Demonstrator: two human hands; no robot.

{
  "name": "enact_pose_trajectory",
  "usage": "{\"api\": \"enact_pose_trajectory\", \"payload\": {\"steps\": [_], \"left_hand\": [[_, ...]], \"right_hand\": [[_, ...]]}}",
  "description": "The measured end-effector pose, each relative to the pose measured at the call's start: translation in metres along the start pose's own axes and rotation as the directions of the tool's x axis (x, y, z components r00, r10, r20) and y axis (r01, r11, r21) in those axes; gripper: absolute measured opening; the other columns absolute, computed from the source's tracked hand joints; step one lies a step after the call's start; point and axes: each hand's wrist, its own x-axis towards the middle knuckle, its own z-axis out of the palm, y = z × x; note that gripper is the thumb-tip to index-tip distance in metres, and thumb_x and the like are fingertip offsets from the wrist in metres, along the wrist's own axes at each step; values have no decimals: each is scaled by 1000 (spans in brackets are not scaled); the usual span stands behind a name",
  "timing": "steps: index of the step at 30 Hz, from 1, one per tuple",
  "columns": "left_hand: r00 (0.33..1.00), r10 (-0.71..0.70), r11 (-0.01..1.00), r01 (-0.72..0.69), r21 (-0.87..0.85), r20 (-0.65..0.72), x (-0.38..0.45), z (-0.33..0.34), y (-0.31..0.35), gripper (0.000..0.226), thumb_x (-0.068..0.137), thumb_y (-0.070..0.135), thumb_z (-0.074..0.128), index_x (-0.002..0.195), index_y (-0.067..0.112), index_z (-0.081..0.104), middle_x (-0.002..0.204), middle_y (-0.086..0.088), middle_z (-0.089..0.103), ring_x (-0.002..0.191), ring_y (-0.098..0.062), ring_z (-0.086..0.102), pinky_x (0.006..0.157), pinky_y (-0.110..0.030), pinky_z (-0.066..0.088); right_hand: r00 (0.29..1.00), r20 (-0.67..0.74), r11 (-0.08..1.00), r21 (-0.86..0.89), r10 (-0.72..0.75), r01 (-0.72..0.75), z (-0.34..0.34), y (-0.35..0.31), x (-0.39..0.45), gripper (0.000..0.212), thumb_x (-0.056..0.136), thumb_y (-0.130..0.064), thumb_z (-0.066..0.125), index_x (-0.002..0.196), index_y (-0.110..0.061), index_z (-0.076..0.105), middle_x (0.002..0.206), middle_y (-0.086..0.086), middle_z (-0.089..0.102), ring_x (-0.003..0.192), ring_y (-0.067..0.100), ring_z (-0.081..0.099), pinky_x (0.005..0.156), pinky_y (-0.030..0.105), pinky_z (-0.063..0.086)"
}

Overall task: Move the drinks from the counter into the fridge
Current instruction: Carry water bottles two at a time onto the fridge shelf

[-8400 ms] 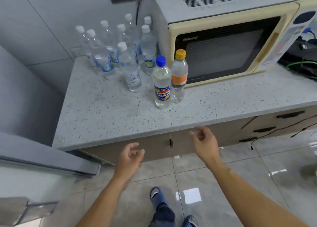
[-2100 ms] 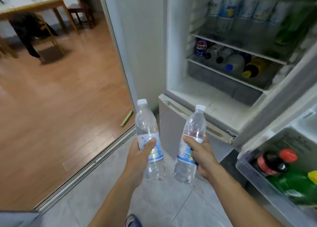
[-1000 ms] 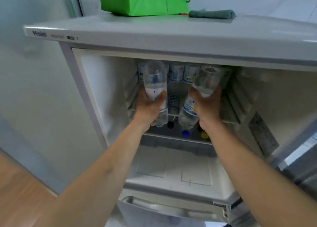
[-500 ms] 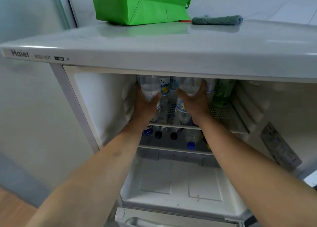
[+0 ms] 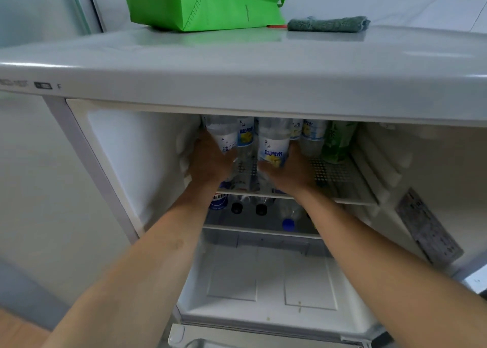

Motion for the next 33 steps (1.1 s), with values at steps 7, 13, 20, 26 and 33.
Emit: {"api": "enact_pose_trajectory", "payload": {"steps": [7,13,20,26,33], "left_hand": [[990,-51,997,58,47,-135,-1,9,4,68,87,28,73,141,4,40,139,-19,52,128,-34,52,105,-43,44],[981,-41,985,8,-171,-189,-42,15,-1,62,94,3,54,152,5,31,150,-20,39,139,-33,40,115,-41,34],[998,51,972,-59,-227,-38,-56,9,-19,63,91,-5,53,151,7,34,150,-17,43,139,-30,42,113,-41,38],[999,29,958,-36,-285,-29,-76,-9,-27,58,94,0,44,148,23,41,146,-5,47,129,-20,51,106,-32,46],[998,-31,821,57,-568,56,-133,-15,-54,45,95,5,57,134,26,50,124,12,61,106,-5,64,91,-24,53]], "right_hand": [[999,51,998,61,7,-10,28,-18,9,67,77,-37,82,130,-22,45,130,0,63,112,19,65,92,44,57],[998,51,986,163,-34,26,57,-30,5,58,84,-16,77,132,-11,45,134,9,62,120,23,62,93,33,52],[1000,7,988,155,-5,4,73,-39,-1,50,90,-15,71,132,-10,46,133,8,61,119,24,61,90,29,49],[999,46,977,210,25,-34,64,-28,-4,36,89,-19,71,121,-18,52,114,-4,63,99,10,64,79,30,58],[982,-171,984,173,77,-48,53,-18,-35,11,91,-19,64,102,-20,66,91,-16,63,87,5,61,71,18,48]]}}
